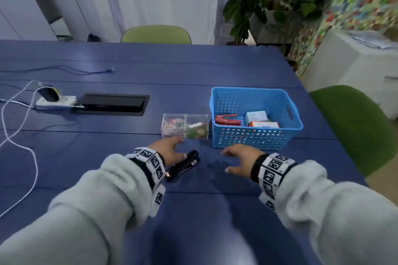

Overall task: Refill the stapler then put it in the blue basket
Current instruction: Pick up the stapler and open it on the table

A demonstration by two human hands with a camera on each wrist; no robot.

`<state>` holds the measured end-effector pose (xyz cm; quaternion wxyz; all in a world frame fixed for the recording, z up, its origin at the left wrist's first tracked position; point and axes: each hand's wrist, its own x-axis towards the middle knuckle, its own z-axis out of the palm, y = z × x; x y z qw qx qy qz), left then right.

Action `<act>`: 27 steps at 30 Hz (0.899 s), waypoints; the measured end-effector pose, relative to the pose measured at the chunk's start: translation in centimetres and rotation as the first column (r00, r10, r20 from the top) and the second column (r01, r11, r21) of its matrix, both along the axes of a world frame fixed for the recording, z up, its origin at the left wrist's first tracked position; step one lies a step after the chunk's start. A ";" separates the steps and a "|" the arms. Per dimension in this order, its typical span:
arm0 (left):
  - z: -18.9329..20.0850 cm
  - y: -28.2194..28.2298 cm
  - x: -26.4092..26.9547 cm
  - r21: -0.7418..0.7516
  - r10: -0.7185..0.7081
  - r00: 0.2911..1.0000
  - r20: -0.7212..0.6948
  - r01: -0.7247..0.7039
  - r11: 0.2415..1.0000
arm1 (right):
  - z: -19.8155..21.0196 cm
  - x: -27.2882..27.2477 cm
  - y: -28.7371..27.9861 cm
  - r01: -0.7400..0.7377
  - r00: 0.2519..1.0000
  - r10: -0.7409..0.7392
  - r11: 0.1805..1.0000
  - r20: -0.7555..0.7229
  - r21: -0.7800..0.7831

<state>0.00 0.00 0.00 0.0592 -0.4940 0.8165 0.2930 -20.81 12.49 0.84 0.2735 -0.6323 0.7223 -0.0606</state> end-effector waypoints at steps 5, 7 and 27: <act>-3.8 0.1 -1.7 0.115 -0.080 0.974 0.211 0.056 0.992 | -2.8 1.9 -3.7 0.013 1.000 -0.010 0.989 -0.020 0.150; -4.9 0.3 -1.9 0.107 -0.088 0.975 0.204 0.067 0.992 | -3.9 2.2 -4.7 0.021 1.000 -0.018 0.982 -0.017 0.185; -4.1 1.8 -3.9 0.245 0.043 0.919 -0.393 0.059 0.968 | -7.0 0.0 -3.2 0.081 0.994 -0.061 0.965 -0.086 0.248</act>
